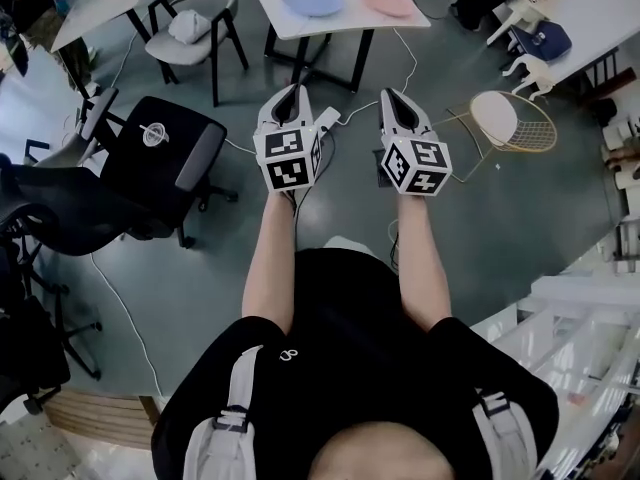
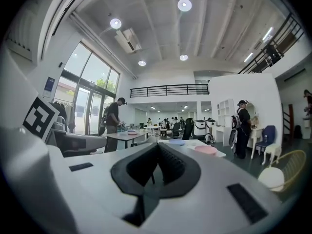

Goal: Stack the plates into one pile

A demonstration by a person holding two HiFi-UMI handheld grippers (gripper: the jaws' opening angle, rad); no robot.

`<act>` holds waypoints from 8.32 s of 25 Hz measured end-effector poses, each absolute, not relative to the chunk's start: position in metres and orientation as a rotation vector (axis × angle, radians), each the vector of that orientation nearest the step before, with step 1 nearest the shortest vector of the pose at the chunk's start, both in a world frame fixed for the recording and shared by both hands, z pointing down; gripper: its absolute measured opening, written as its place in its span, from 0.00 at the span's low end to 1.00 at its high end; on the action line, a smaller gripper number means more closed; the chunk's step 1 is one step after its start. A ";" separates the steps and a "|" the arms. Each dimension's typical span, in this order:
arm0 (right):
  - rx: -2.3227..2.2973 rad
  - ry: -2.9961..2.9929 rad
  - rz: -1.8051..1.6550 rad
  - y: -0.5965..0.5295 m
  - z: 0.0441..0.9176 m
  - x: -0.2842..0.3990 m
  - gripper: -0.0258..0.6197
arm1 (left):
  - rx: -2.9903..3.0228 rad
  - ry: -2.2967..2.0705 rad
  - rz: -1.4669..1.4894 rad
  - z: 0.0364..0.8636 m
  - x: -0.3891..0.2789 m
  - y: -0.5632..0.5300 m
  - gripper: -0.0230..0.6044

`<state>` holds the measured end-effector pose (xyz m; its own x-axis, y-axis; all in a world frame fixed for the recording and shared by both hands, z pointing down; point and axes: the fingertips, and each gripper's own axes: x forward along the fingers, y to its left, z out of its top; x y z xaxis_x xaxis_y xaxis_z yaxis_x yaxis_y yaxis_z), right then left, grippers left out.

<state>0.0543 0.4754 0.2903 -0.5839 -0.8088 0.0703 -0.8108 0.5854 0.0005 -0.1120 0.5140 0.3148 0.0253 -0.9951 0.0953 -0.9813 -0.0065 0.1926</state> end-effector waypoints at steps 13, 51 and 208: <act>1.369 -2.664 0.171 0.440 0.327 0.069 0.05 | 2.104 -1.971 -0.055 0.332 -0.098 0.480 0.06; 0.994 -2.785 0.517 0.093 0.374 0.060 0.05 | 1.758 -2.055 0.048 0.401 -0.101 0.176 0.06; 1.117 -2.290 0.907 -0.338 0.532 0.022 0.18 | 1.437 -1.834 0.343 0.516 -0.180 -0.225 0.23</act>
<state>0.0224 -0.3382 0.5320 -0.5811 -0.5245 0.6223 -0.8083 0.4609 -0.3663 -0.1801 -0.2246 0.5165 -0.0709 -0.7080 0.7026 -0.9139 0.3284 0.2386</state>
